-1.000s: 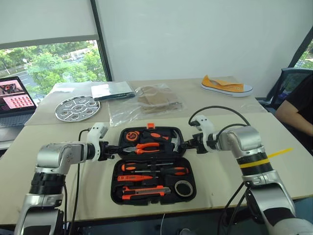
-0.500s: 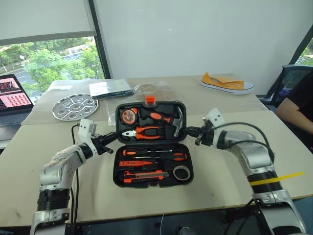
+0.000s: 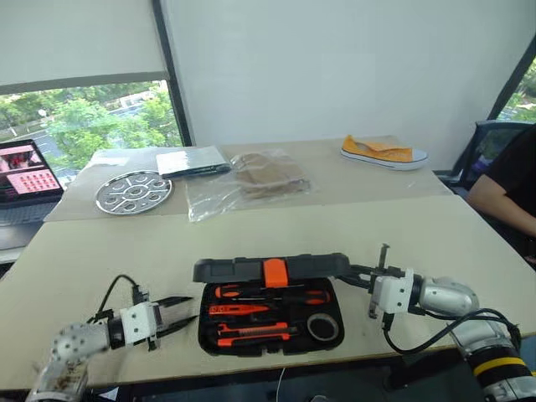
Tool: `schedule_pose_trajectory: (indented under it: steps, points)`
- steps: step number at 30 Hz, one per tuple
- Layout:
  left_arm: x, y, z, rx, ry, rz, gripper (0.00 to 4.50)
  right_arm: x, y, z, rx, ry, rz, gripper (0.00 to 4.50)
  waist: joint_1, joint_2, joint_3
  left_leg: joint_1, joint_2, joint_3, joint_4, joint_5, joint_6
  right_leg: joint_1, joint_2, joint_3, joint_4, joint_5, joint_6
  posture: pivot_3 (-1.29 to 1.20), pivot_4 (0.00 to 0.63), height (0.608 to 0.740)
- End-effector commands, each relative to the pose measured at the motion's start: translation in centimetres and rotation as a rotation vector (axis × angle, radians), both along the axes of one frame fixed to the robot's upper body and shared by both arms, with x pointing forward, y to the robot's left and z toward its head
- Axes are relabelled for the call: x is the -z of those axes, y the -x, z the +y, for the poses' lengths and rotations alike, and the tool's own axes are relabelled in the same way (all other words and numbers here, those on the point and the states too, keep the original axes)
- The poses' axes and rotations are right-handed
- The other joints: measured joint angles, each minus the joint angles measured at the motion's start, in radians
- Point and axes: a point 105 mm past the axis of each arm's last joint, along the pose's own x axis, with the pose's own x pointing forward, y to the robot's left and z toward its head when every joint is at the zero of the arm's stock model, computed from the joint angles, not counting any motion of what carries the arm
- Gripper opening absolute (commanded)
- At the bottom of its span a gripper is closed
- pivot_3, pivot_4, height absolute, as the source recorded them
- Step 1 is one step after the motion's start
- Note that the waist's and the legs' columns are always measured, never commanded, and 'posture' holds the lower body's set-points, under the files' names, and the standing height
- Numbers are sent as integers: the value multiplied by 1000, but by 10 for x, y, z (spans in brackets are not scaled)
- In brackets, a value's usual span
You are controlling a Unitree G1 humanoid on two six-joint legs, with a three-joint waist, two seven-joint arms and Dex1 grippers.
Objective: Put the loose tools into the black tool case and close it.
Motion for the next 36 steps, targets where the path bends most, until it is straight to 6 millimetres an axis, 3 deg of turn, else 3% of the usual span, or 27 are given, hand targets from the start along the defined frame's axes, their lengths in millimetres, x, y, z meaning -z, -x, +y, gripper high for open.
schedule_pose_trajectory:
  steps: [1,4,6,9,12,13,14,15,22,26,30,36]
  points:
    - [-8,-5,14,-41,10,12,3534,23,13,-4,-27,58,102,1811,3,-1,-2,1,0,0,0,0,-1,1,0,0,0,0,0,0,150,740]
    - [-18,-14,21,-79,38,30,4486,14,16,-11,-10,29,110,2791,3,-1,-2,2,0,0,0,1,-2,0,1,0,1,0,0,0,150,740]
    - [-25,-23,20,-83,51,36,4486,7,20,-19,21,-1,138,2791,3,3,0,0,0,0,0,5,-8,-3,1,1,2,0,-1,0,150,740]
    - [-36,-37,15,-97,99,35,4500,1,30,-24,50,-54,235,2089,8,3,0,-5,0,0,0,5,-9,-7,1,1,1,0,-1,0,150,740]
    - [-52,-57,5,-116,161,46,3708,1,53,-25,57,-84,380,981,15,3,0,-8,0,-1,0,5,-8,-8,0,0,1,0,-1,0,150,740]
    - [-57,-64,0,-116,180,56,3116,2,62,-22,47,-88,433,447,16,3,0,-9,0,-1,0,5,-8,-9,1,-1,1,0,0,0,150,740]
    - [-61,-70,-7,-107,194,66,2977,4,72,-18,35,-92,485,338,21,3,0,-10,0,-1,0,5,-8,-9,1,-1,1,1,0,0,150,740]
    - [-65,-75,-13,-97,200,72,2534,6,80,-13,29,-96,534,0,24,3,0,-11,-1,-2,1,4,-8,-10,1,-1,1,1,0,0,150,740]
    - [-60,-96,-56,19,150,206,38,25,113,39,-40,-109,685,0,22,0,1,-15,-2,-2,2,4,-7,-11,1,-2,-1,2,2,0,150,740]
    - [-46,-91,-62,72,77,314,38,34,112,56,-33,-84,751,0,15,0,1,-15,-2,-2,3,4,-7,-11,1,-1,-1,2,2,0,150,740]
    - [-39,-83,-62,110,51,412,38,35,94,72,-7,-102,702,0,12,-3,3,-16,-1,-3,4,4,-7,-12,2,-2,-1,2,2,0,150,740]
    - [-39,-74,-47,53,113,449,38,19,40,66,95,-119,532,0,0,-4,3,-16,-2,-2,4,4,-7,-14,2,0,0,2,2,0,150,740]
